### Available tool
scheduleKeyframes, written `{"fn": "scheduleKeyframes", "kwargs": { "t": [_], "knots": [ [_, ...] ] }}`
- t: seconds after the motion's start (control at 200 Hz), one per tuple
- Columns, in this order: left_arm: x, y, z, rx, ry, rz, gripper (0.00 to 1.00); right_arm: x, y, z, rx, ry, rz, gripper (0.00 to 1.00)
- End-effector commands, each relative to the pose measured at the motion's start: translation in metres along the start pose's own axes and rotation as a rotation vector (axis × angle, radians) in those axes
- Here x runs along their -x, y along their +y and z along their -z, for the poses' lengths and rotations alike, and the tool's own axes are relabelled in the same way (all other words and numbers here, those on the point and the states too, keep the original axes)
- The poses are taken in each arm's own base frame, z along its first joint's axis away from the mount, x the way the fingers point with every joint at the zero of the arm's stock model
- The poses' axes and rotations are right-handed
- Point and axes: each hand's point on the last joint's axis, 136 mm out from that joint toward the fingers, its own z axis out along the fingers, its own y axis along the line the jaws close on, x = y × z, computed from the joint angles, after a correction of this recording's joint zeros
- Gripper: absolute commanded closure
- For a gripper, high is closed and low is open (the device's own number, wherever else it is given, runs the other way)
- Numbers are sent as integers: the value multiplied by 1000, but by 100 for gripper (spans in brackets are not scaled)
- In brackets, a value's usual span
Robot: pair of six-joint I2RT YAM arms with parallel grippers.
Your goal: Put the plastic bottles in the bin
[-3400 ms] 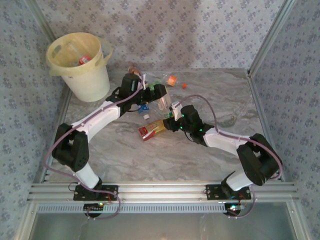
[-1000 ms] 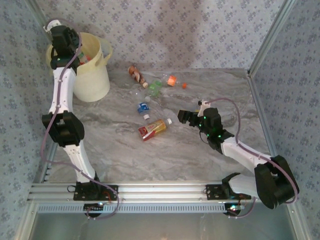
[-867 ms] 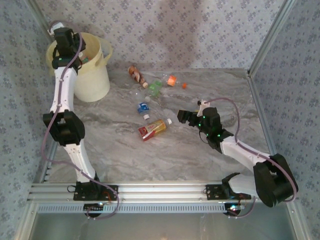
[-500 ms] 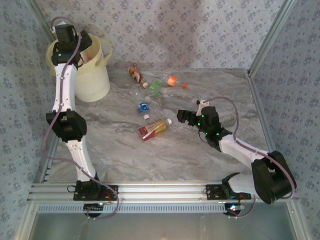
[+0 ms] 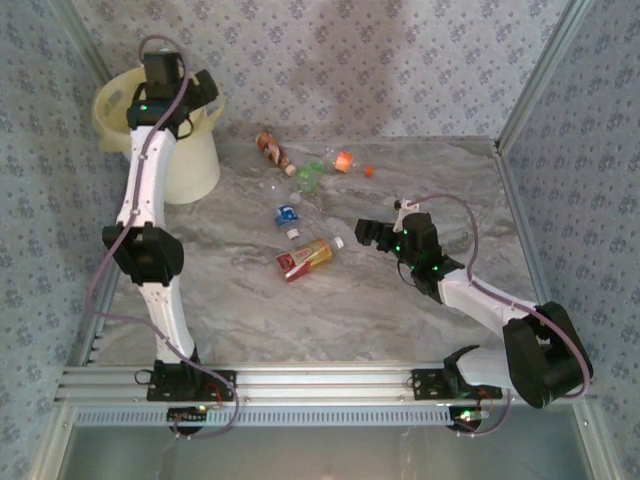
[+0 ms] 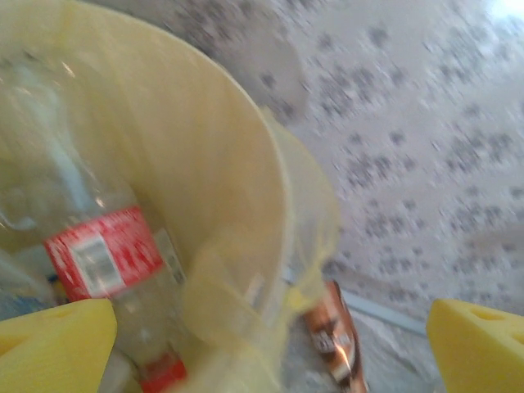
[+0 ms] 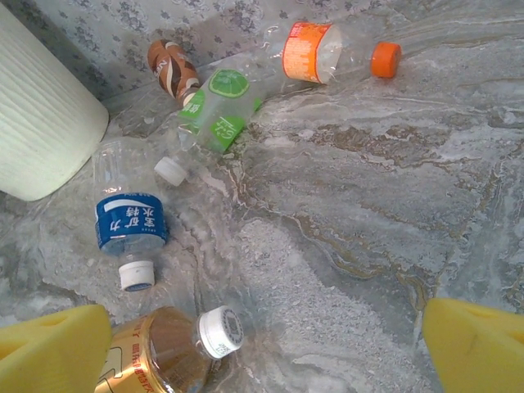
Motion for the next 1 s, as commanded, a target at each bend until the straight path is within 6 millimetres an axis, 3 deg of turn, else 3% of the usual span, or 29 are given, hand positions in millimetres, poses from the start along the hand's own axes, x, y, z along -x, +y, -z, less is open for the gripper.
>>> {"fn": "scheduleKeyframes", "kwargs": {
  "t": [0.0,0.175,0.32,0.52,0.774,0.994],
  "knots": [
    [-5,-33,54,-6,-26,-61,2,12,-9,6,-49,-45,-44,0],
    [-75,-67,67,-34,33,-70,2,15,-18,14,-95,-54,-70,0],
    [-153,-55,50,6,215,-25,2,16,-19,22,-90,-66,-73,0],
    [-230,-52,31,-110,413,19,2,16,-23,34,-94,-89,-66,0],
    [-283,-59,-1,-181,526,77,2,10,-26,41,-99,-84,-67,0],
    [-311,-41,-36,-109,543,168,2,13,-24,46,-97,-81,-64,0]
  ]
}}
